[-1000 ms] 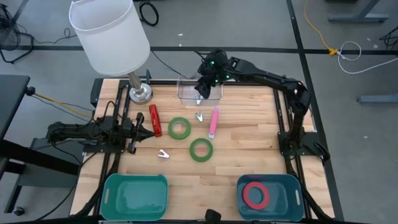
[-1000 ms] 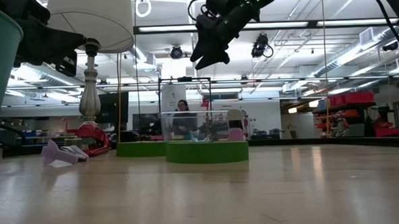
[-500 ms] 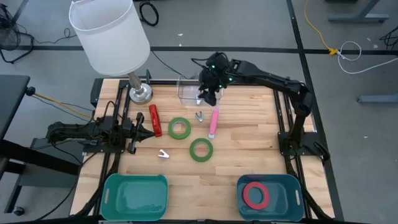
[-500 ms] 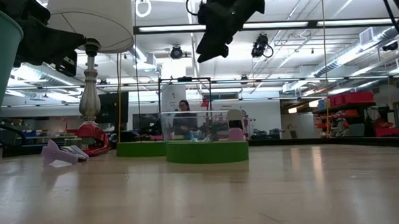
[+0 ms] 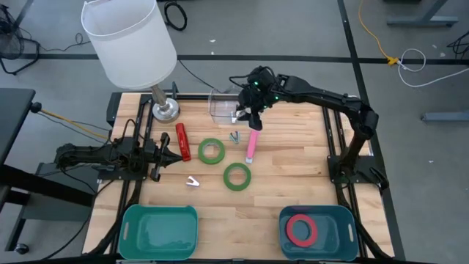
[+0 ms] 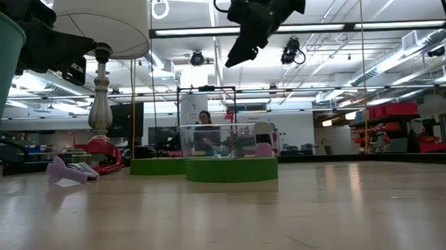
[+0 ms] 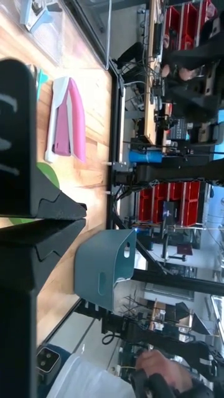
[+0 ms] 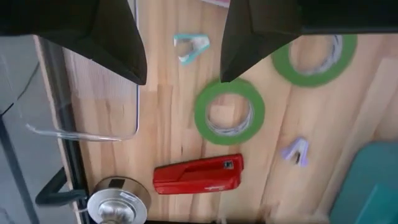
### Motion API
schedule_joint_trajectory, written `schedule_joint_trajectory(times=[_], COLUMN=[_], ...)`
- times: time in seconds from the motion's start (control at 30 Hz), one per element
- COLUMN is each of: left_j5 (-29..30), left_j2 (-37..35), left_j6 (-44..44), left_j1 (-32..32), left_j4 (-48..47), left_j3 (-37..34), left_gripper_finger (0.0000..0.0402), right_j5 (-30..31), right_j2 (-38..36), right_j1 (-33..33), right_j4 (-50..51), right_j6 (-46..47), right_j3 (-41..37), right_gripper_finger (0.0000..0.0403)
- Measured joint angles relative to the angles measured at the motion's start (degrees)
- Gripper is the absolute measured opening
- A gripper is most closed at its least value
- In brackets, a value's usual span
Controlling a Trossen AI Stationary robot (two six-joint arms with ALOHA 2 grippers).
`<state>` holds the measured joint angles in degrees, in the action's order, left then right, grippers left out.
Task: Pick and place Stapler, Stapler remover, tape
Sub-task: Put the green tape into the blue bin
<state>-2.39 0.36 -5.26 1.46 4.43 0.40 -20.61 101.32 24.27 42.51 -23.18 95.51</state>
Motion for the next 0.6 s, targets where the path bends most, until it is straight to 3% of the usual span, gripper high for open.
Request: schedule_joint_trajectory(times=[0.23,0.6], left_j5=[0.00,0.00], left_j2=[0.00,0.00], left_j6=[0.02,0.00], left_j1=[0.00,-0.01], left_j4=[0.00,0.00], left_j3=[-0.02,-0.02], left_gripper_finger=[0.0003,0.0003], right_j5=[-1.46,-1.30], right_j2=[-4.46,-5.81], right_j1=[-0.90,-1.90], right_j4=[-4.06,-3.89], right_j6=[-10.02,-8.17], right_j3=[-9.41,-12.97], right_gripper_finger=[0.0203,0.0203])
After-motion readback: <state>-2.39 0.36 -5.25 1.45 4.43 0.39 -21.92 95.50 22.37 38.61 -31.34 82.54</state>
